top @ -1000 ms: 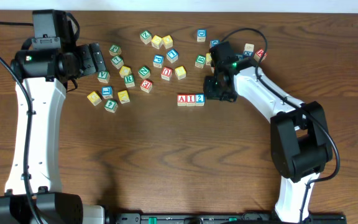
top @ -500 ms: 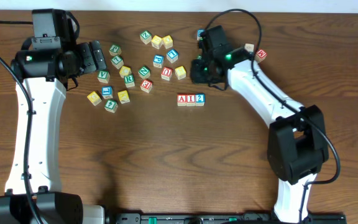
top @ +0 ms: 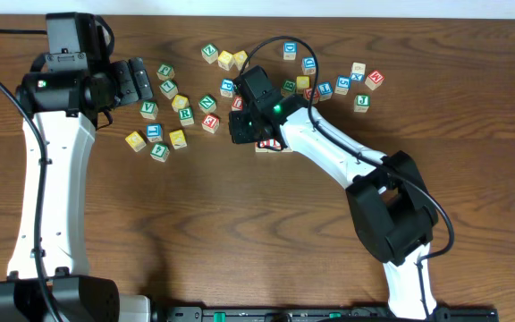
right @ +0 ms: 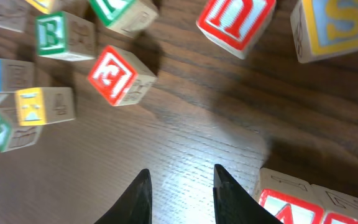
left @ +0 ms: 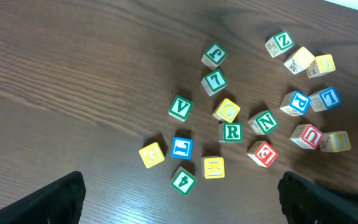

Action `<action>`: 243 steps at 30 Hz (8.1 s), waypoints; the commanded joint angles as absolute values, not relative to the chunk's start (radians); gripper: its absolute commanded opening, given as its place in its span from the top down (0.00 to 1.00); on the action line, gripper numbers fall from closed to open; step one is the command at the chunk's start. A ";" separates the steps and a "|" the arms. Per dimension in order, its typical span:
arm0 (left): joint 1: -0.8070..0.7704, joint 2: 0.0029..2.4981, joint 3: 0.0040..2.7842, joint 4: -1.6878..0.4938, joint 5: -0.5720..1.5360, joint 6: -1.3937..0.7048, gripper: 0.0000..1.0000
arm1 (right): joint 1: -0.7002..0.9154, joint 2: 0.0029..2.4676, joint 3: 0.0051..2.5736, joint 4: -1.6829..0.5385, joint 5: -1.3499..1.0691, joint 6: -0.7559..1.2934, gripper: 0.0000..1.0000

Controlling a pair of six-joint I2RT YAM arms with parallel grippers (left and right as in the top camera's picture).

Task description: Spell out AI2

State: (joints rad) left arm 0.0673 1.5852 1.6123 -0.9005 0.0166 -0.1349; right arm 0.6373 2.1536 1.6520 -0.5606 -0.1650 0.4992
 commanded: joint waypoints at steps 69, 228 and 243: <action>0.069 1.601 1.604 -0.904 0.014 -0.144 0.02 | 0.616 2.212 1.668 -0.651 -0.033 0.636 0.76; 0.069 1.174 1.147 -0.640 -0.060 -0.050 0.01 | -0.007 0.007 0.006 -0.063 -0.145 -0.016 0.01; 0.069 0.525 0.372 -0.122 -0.064 0.045 0.01 | -0.007 0.007 0.006 -0.064 -0.145 -0.016 0.01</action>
